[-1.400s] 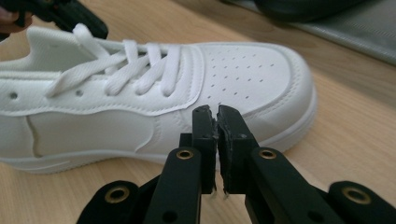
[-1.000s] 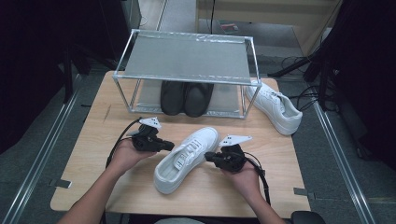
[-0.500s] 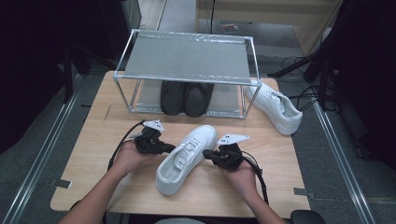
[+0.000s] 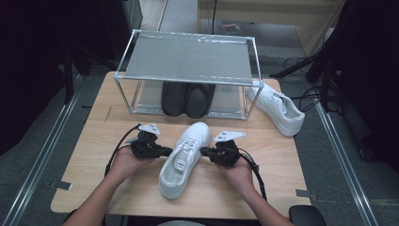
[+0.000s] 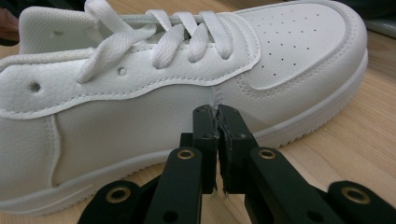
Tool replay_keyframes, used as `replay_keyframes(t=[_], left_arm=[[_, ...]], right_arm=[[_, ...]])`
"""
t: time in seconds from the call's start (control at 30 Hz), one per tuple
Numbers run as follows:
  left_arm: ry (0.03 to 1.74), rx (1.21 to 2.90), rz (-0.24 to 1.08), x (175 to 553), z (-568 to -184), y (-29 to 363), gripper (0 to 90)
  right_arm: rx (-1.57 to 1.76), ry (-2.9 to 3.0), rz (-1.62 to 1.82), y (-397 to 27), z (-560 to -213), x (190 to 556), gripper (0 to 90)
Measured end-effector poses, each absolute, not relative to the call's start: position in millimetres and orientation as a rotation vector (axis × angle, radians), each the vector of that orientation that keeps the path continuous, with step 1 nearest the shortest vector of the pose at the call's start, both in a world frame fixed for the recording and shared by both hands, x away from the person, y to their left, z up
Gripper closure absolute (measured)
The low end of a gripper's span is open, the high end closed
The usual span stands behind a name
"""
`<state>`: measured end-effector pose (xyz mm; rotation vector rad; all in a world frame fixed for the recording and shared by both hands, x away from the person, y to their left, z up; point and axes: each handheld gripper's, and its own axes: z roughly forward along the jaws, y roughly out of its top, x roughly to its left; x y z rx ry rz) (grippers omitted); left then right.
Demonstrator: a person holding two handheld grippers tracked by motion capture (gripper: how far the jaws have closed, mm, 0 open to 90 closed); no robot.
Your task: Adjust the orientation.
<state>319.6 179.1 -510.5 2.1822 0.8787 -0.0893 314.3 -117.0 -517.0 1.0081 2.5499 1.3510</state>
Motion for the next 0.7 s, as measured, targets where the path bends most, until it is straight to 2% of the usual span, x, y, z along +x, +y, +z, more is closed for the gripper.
replay_keyframes(t=[0.7], left_arm=[[0.969,2.137,-0.038,307.2,-511.2,194.9,85.2]], right_arm=[[0.958,2.578,1.316,-84.8,-514.4,335.3,89.7]])
